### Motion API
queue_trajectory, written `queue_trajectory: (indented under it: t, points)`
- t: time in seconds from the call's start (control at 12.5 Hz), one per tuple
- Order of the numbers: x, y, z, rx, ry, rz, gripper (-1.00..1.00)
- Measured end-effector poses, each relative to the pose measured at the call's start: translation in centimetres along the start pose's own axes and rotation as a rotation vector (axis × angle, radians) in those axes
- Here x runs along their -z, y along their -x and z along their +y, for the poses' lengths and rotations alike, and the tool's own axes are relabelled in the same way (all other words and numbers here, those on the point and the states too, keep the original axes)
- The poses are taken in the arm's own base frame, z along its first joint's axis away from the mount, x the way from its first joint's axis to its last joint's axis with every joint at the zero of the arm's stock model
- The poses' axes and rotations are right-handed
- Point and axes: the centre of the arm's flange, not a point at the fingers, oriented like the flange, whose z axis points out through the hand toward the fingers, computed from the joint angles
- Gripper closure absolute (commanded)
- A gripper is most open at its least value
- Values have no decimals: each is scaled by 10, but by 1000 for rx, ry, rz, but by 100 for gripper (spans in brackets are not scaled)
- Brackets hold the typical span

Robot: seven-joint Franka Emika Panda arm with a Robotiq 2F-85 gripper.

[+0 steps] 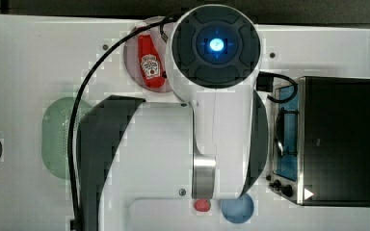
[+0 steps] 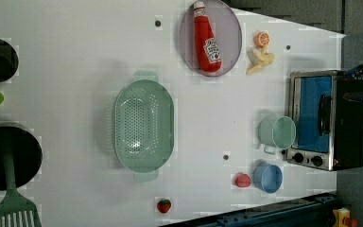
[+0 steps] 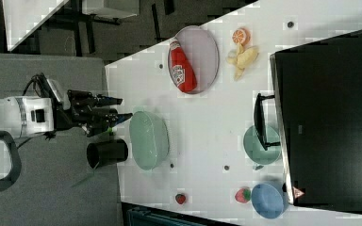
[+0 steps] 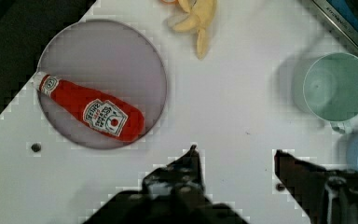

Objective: Drag strainer left to right.

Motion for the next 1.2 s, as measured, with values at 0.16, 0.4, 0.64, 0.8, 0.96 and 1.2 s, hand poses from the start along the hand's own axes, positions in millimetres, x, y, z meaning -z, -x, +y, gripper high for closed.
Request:
queue_trajectory:
  t: [0.16, 0.4, 0.64, 0.8, 0.96, 1.2]
  points:
    - [-1, 45, 75, -34, 143, -116, -82]
    - [64, 75, 126, -68, 43, -58, -100]
    - [119, 100, 108, -19, -57, 55, -100]
    - [108, 138, 62, 40, -40, 78, -100]
    - [61, 188, -8, 75, 19, 78, -100]
    - [-46, 281, -101, 95, 85, 27, -100]
